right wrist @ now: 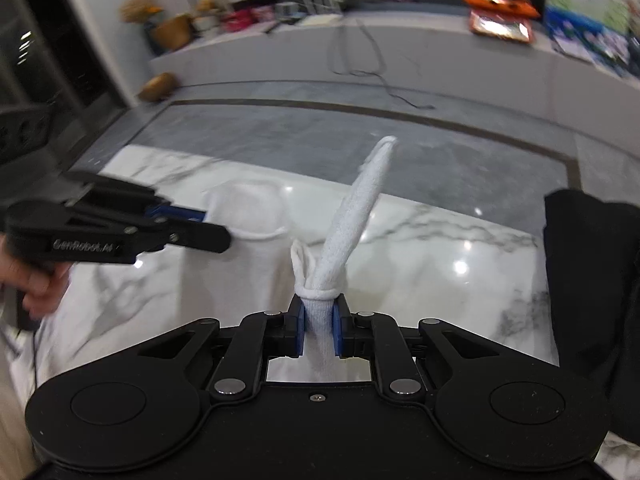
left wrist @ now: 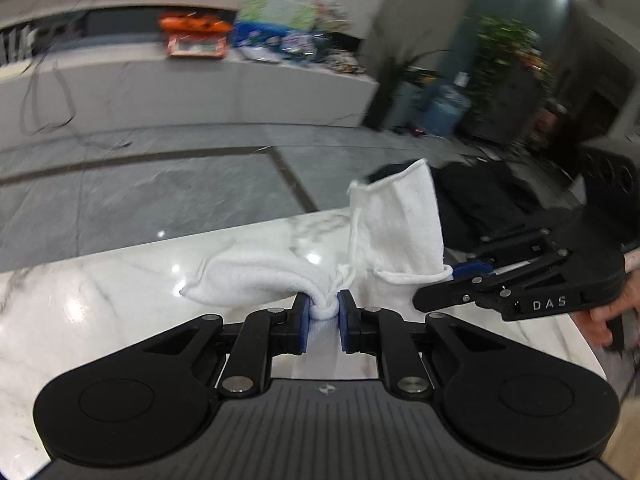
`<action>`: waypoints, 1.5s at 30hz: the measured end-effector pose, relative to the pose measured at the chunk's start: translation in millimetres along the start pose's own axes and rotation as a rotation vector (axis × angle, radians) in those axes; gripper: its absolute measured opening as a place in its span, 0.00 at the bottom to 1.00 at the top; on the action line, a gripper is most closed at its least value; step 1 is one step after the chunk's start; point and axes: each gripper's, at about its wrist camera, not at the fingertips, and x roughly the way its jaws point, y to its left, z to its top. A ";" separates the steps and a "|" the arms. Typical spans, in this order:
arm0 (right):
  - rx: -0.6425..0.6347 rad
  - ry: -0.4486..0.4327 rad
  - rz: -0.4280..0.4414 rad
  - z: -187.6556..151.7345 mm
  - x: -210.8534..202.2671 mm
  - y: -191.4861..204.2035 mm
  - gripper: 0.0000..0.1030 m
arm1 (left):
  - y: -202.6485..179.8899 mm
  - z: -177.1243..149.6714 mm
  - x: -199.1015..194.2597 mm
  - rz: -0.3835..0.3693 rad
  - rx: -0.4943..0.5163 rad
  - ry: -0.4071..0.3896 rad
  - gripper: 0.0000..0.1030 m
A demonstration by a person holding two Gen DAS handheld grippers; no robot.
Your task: Fold clothes
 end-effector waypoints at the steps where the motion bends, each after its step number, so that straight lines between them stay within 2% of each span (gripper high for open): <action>1: -0.022 0.003 0.011 -5.5 -6.6 6.3 0.12 | -4.0 -4.7 -5.8 -0.011 0.015 0.002 0.12; 3: -0.081 0.016 0.033 -22.8 -24.0 20.9 0.12 | -11.6 -17.9 -20.9 -0.033 0.047 0.012 0.12; 7: -0.154 0.069 0.057 -50.6 -32.5 40.4 0.11 | -21.1 -44.3 -37.5 -0.065 0.075 0.051 0.12; 11: -0.237 0.166 0.065 -88.1 -28.5 61.6 0.11 | -33.5 -74.0 -42.4 -0.085 0.104 0.117 0.12; 16: -0.309 0.266 0.040 -121.1 -21.6 77.3 0.12 | -45.7 -108.8 -35.4 -0.085 0.167 0.236 0.12; 21: -0.349 0.337 0.023 -135.9 -17.9 77.7 0.12 | -50.0 -128.5 -24.8 -0.089 0.208 0.321 0.12; 26: -0.353 0.375 0.014 -142.8 -8.9 77.0 0.12 | -57.0 -133.0 -12.5 -0.076 0.250 0.374 0.13; 29: -0.329 0.373 0.004 -141.2 -11.1 76.0 0.13 | -58.0 -133.9 -18.3 -0.057 0.239 0.375 0.15; 31: -0.315 0.368 -0.008 -141.1 -18.8 76.6 0.14 | -60.6 -135.5 -28.5 -0.048 0.241 0.373 0.20; 33: -0.307 0.367 -0.023 -143.5 -31.1 79.1 0.16 | -67.5 -139.0 -36.5 -0.047 0.263 0.371 0.30; 35: -0.298 0.369 -0.037 -146.4 -43.1 81.3 0.23 | -73.4 -145.9 -47.4 -0.047 0.293 0.376 0.38; 37: -0.302 0.378 -0.048 -152.1 -54.1 83.5 0.25 | -82.3 -150.2 -57.7 -0.031 0.327 0.366 0.39; 40: -0.311 0.372 -0.082 -160.3 -68.1 88.3 0.27 | -87.2 -149.0 -69.2 -0.006 0.299 0.304 0.39; 45: -0.197 0.215 -0.084 -153.7 -82.0 90.2 0.27 | -94.7 -129.5 -58.9 0.079 0.234 0.175 0.38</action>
